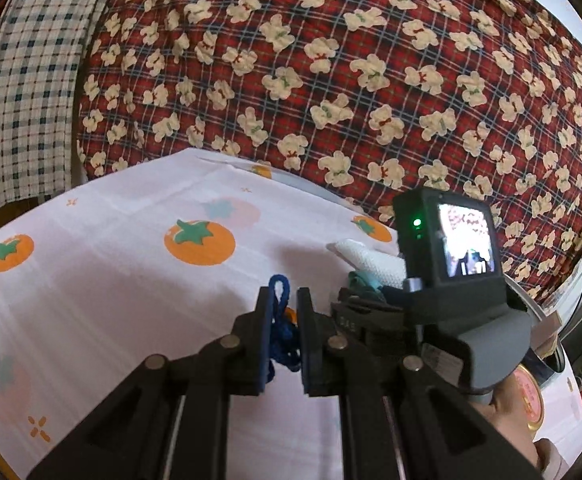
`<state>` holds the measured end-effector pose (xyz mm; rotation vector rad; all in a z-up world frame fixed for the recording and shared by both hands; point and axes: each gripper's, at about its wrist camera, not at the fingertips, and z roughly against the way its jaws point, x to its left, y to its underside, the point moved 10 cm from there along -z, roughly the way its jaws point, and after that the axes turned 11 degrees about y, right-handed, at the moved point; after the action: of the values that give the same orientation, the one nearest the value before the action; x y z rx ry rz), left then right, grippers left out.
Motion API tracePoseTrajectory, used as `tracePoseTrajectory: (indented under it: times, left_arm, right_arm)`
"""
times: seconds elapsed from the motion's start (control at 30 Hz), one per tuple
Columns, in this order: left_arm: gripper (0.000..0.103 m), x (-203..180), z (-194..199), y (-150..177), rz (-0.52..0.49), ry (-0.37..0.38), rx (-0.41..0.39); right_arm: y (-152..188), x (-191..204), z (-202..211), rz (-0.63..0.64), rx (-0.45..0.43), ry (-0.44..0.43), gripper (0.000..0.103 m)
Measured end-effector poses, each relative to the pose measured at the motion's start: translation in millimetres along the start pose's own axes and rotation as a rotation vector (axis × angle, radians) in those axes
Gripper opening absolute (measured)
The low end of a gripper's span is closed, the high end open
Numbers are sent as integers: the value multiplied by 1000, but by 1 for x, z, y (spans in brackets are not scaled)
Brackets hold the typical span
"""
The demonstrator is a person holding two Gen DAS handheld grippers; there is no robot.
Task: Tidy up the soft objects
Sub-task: 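Grasp the teal cloth with the right gripper while the left holds the blue toy, then carry the blue toy and teal cloth over the metal tin with both grippers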
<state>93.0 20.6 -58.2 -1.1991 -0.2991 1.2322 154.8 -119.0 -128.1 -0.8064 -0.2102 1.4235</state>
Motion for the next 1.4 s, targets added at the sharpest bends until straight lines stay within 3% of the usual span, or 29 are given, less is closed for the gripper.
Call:
tracePoseTrajectory:
  times: [0.07, 0.17, 0.23, 0.33, 0.43, 0.73, 1.13, 1.4]
  left_arm:
    - [9, 3, -2, 1, 15, -1, 12]
    - [9, 5, -3, 3, 31, 0, 17]
    - [9, 6, -2, 3, 33, -2, 15]
    - [9, 5, -2, 2, 28, -12, 13]
    - [9, 5, -1, 2, 22, -17, 10]
    - [9, 1, 6, -3, 1, -27, -28]
    - [9, -20, 20, -1, -57, -24, -76]
    - [9, -57, 19, 10, -85, 59, -51]
  right_arm:
    - [1, -4, 0, -10, 4, 14, 18]
    - [0, -7, 6, -49, -10, -27, 7]
    - [-8, -10, 15, -86, -63, -68, 7]
    - [-17, -16, 60, -153, -269, -192, 7]
    - [-11, -21, 108, -188, -412, -286, 7]
    - [17, -40, 162, -303, -527, -385, 7]
    - [56, -75, 178, -341, -561, -254, 7]
    - [74, -99, 193, -342, -602, -174, 7]
